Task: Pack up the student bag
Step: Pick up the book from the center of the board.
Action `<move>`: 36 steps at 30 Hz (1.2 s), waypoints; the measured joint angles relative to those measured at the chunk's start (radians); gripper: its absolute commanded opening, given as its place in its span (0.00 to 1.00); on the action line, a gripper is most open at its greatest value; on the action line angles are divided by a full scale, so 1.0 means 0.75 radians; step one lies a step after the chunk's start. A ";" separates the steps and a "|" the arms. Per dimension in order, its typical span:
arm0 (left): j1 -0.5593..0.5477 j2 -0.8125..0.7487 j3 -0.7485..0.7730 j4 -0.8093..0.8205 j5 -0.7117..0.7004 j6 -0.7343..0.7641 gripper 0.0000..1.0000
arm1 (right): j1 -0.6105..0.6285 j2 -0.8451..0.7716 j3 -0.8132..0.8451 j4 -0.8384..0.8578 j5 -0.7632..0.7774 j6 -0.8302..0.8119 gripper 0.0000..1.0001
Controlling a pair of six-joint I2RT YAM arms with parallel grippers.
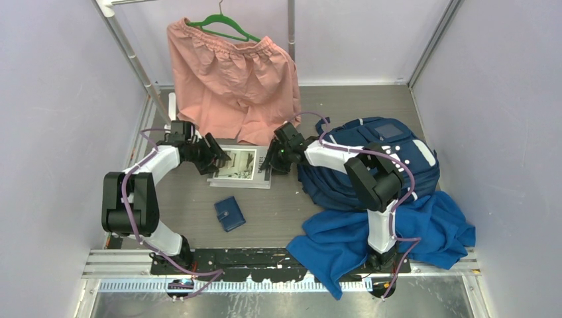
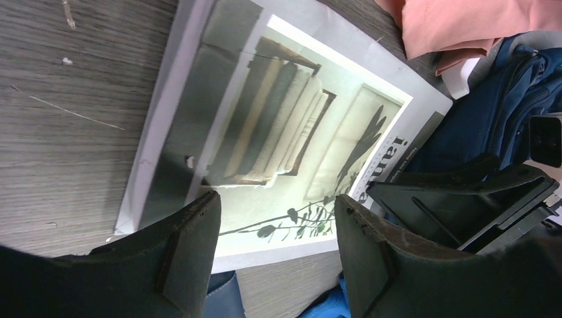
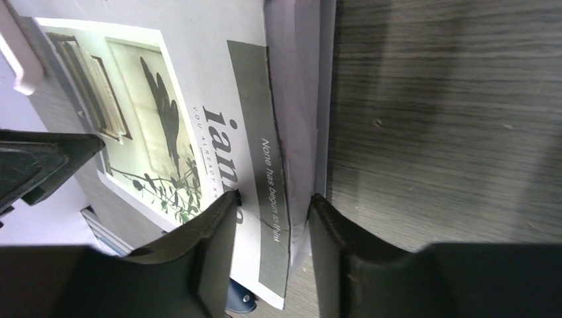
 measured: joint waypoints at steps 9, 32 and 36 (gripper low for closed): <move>0.001 0.001 -0.006 0.023 0.023 0.001 0.64 | -0.001 -0.013 -0.002 0.080 -0.054 0.037 0.04; 0.036 -0.290 0.074 -0.375 -0.016 0.146 0.75 | -0.155 -0.435 -0.294 0.021 -0.149 -0.137 0.01; 0.081 -0.375 0.074 -0.463 0.042 0.175 0.81 | -0.281 -0.503 -0.334 0.011 -0.265 -0.195 0.01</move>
